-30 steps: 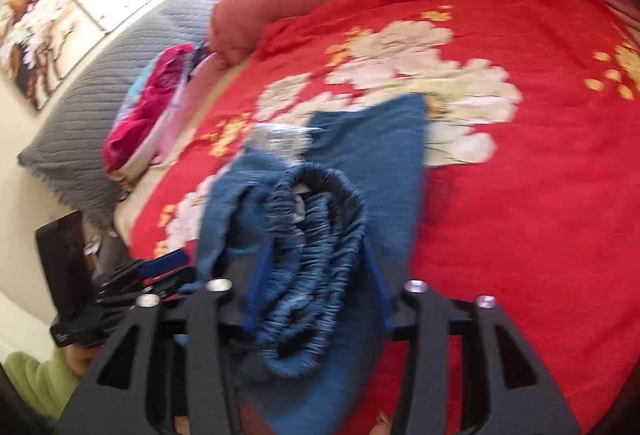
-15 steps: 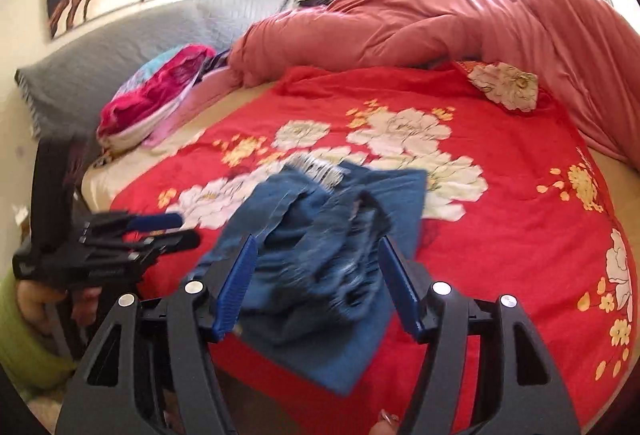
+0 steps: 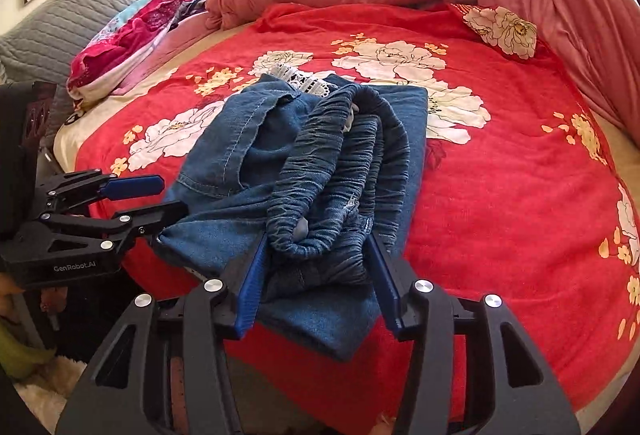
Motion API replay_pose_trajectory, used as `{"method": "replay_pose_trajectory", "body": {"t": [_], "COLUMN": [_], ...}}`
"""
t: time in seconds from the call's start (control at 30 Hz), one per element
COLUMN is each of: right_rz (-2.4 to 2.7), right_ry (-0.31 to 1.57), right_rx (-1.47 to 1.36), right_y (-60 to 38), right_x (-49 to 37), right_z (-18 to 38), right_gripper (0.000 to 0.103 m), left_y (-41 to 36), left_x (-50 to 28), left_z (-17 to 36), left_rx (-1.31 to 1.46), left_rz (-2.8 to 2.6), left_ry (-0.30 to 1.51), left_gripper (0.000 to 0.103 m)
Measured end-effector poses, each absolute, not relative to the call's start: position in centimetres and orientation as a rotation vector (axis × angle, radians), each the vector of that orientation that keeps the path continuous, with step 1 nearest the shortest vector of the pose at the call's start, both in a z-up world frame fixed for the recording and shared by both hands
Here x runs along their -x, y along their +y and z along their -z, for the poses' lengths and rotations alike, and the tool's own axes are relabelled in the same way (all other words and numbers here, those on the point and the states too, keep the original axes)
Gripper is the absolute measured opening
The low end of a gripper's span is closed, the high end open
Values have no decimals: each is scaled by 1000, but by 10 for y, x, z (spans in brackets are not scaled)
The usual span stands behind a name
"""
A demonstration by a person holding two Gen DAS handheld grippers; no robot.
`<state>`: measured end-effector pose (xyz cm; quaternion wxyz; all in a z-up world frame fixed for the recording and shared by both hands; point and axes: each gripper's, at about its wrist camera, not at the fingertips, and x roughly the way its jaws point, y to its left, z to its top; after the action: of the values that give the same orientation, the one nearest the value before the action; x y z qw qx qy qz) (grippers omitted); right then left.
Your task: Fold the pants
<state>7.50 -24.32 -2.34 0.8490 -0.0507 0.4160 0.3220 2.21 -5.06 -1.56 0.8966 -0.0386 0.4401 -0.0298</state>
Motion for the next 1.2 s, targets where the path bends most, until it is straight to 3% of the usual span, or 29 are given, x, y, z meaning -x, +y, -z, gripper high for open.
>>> {"method": "replay_pose_trajectory", "body": {"t": [0.17, 0.6, 1.2], "right_rz": [-692, -634, -512], "right_ry": [851, 794, 751], "right_rx": [60, -55, -83], "right_y": [-250, -278, -293], "right_x": [-70, -67, -84], "right_z": [12, -11, -16], "right_gripper": [49, 71, 93], "left_y": [-51, -52, -26], "left_x": [-18, -8, -18], "left_z": [9, -12, -22], "left_rx": [79, 73, 128], "left_rz": [58, 72, 32], "left_ry": [901, 848, 812], "left_gripper": [49, 58, 83]}}
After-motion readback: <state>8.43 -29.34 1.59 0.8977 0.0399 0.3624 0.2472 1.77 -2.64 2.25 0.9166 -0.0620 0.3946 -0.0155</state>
